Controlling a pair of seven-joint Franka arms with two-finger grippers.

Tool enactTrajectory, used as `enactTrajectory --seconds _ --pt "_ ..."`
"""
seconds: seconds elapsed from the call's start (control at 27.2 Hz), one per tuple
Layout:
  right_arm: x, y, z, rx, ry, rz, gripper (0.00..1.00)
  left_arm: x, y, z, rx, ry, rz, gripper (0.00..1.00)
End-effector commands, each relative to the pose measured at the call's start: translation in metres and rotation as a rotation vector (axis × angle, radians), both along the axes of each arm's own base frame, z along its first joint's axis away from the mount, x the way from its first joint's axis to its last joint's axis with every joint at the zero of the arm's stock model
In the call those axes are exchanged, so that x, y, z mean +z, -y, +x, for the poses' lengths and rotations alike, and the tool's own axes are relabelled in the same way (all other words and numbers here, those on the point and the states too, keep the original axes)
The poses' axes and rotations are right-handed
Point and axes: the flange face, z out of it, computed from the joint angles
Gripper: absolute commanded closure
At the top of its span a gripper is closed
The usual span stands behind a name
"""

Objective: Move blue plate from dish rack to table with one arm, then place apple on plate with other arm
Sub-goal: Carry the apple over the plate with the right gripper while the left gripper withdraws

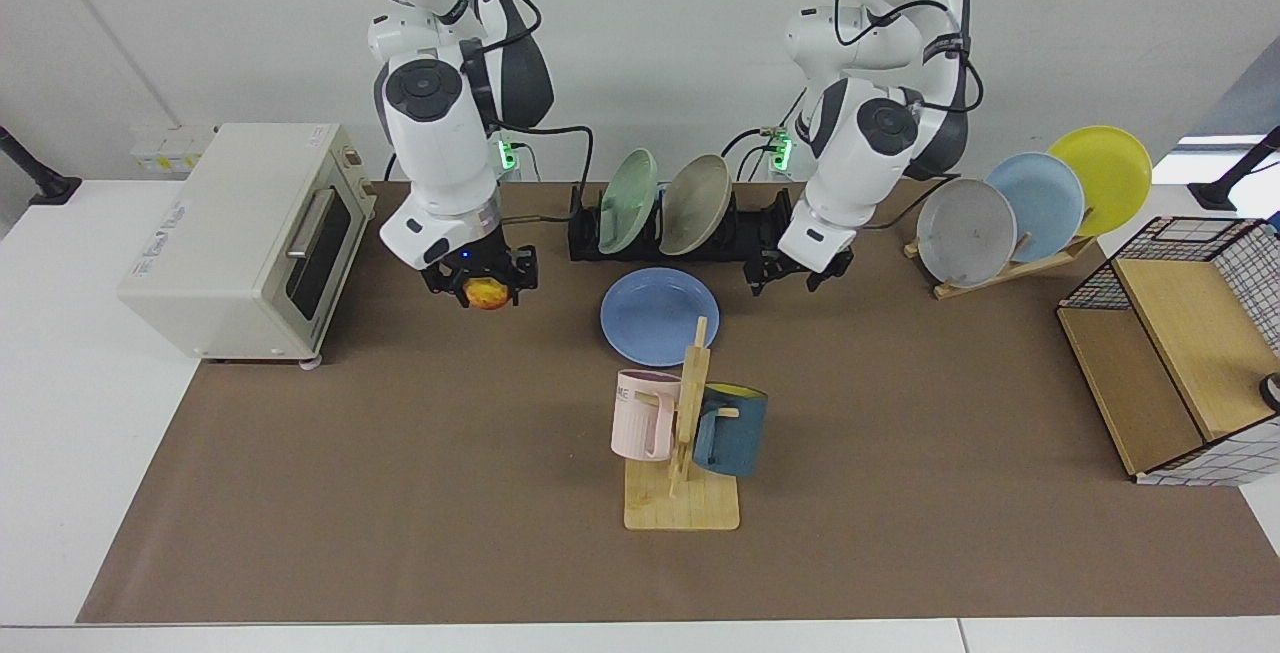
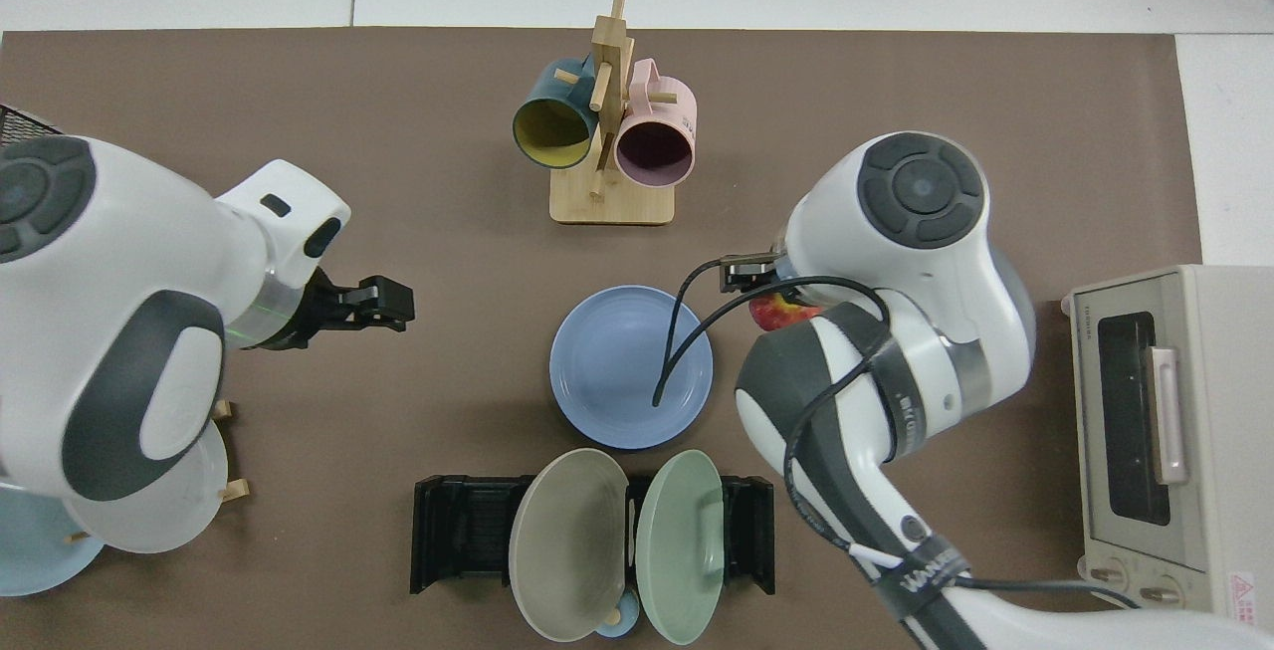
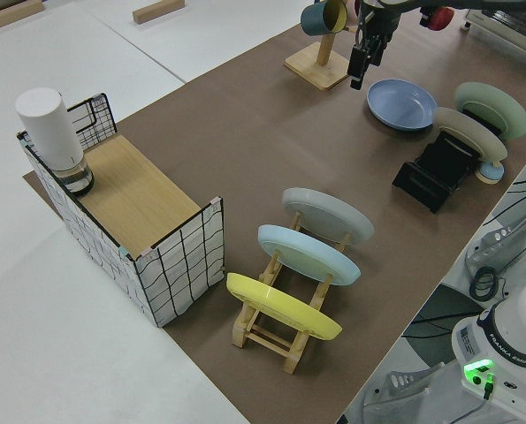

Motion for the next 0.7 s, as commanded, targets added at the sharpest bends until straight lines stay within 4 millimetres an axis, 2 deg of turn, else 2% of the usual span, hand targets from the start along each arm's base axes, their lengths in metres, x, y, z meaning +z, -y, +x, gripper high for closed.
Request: enactTrajectory --seconds 0.0,0.07,0.18,0.26,0.37,0.51,0.62,0.66 --pt "-0.026 -0.040 -0.004 -0.083 0.014 0.021 1.00 0.033 -0.040 0.001 -0.031 0.003 0.067 0.00" --pt "-0.037 -0.064 -0.014 -0.095 0.010 0.023 1.00 0.055 -0.063 -0.008 -0.027 0.021 0.065 0.00" --pt "-0.057 -0.095 -0.023 -0.130 0.018 0.030 1.00 0.068 -0.088 -0.021 -0.066 0.005 0.060 0.00" --pt "-0.068 -0.108 -0.027 -0.154 0.020 0.033 1.00 0.076 -0.098 -0.025 -0.095 0.014 0.059 0.00" --pt "-0.086 -0.116 -0.030 -0.159 0.012 0.028 1.00 0.084 -0.101 -0.031 -0.113 0.033 0.061 0.00" --pt "-0.104 -0.125 -0.034 -0.170 0.000 0.021 1.00 0.084 -0.100 -0.024 -0.115 0.068 0.059 0.00" --pt "-0.120 -0.138 -0.044 -0.200 -0.013 0.008 1.00 0.078 -0.105 -0.008 -0.114 0.053 0.055 0.00" --pt "-0.126 -0.141 -0.046 -0.203 -0.015 0.006 1.00 0.083 -0.107 0.000 -0.116 0.053 0.054 0.00"
